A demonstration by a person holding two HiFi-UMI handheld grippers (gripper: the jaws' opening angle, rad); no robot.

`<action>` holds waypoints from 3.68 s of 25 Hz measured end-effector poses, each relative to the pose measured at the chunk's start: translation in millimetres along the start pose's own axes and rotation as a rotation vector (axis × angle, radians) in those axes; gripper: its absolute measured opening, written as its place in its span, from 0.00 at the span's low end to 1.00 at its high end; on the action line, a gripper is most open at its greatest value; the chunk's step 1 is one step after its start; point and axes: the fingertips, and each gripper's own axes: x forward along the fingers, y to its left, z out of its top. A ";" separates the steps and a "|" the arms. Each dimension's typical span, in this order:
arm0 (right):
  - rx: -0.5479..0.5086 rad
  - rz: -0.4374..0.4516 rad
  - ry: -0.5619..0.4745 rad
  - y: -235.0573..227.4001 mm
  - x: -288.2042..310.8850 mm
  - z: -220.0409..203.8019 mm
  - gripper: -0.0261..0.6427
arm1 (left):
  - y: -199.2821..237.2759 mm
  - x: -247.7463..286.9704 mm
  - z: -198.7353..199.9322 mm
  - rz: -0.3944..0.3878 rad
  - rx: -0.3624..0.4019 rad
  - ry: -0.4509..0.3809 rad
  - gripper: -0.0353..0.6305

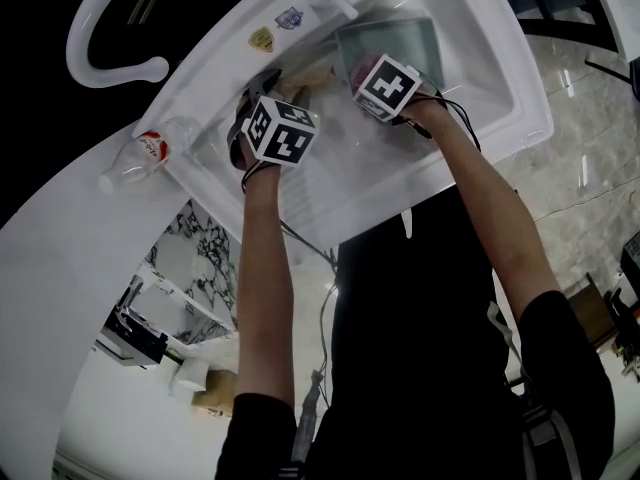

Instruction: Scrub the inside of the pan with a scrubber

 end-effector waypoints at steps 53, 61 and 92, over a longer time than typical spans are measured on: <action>-0.588 0.070 -0.119 -13.8 -13.4 -5.7 0.09 | -0.1 0.2 -0.1 -0.005 0.016 -0.001 0.38; -0.474 -0.227 -0.335 -63.5 -28.8 49.1 0.09 | -0.4 -0.4 0.4 -0.007 0.013 -0.004 0.38; -0.464 0.014 -0.179 -38.1 -25.5 -6.4 0.09 | 0.1 -0.2 -0.1 -0.007 0.005 -0.001 0.39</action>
